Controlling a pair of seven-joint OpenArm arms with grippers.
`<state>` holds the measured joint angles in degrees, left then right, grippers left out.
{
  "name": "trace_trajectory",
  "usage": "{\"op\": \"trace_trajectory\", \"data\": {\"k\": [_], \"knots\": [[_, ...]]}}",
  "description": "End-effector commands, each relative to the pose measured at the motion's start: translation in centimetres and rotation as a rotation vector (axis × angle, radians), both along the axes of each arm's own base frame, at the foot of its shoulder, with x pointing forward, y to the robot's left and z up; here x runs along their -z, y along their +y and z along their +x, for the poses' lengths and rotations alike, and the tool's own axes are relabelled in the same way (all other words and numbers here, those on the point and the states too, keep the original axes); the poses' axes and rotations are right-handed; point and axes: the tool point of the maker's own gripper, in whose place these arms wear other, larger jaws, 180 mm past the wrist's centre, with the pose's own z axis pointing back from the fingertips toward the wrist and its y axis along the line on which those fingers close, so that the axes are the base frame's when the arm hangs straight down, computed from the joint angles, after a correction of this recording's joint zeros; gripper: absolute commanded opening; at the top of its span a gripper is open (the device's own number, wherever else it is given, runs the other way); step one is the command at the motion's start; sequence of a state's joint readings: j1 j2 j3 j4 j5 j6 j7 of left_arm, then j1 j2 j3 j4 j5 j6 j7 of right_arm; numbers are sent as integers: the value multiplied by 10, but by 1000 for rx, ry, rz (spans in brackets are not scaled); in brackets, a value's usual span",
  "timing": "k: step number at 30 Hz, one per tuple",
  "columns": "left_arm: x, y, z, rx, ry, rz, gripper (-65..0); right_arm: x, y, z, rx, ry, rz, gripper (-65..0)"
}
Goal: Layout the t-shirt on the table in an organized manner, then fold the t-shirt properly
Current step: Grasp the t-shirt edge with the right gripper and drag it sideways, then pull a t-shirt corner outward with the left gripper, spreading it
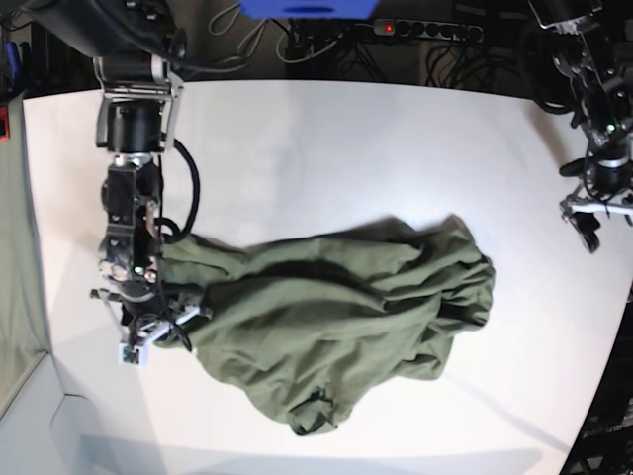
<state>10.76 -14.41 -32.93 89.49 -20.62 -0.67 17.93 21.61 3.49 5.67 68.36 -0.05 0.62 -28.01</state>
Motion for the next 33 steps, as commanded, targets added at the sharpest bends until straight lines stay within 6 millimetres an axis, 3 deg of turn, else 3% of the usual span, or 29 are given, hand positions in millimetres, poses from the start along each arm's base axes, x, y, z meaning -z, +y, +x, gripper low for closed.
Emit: {"op": "trace_trajectory", "data": {"k": [1, 3, 7, 11, 15, 19, 23, 29, 33], "knots": [[-16, -1, 7, 22, -41, 37, -130, -27, -6, 14, 3, -83, -19, -556], [-5, -14, 7, 54, -17, 19, -130, -21, -9, 5, 3, -74, -27, -489], [6, -41, 14, 123, 4, 2, -130, -31, -9, -12, 0, -117, -46, -384], [21, -71, 20, 164, 14, -47, -130, -44, 1, -36, -9, -163, -46, -325], [14, -87, 46, 153, -46, -110, -130, -46, 18, -64, -19, -183, -23, -318], [23, -89, 70, 134, -47, -160, -130, -43, 34, -97, -26, -180, 6, -319], [39, -107, 100, 176, -9, -194, -132, -30, 54, -121, -74, -138, 15, -320], [52, -130, 131, 227, 37, -220, -132, -20, 54, -146, -76, -98, 14, -320], [59, -133, 138, 221, 54, -243, -133, -18, 52, -156, -69, -87, 10, -320]]}}
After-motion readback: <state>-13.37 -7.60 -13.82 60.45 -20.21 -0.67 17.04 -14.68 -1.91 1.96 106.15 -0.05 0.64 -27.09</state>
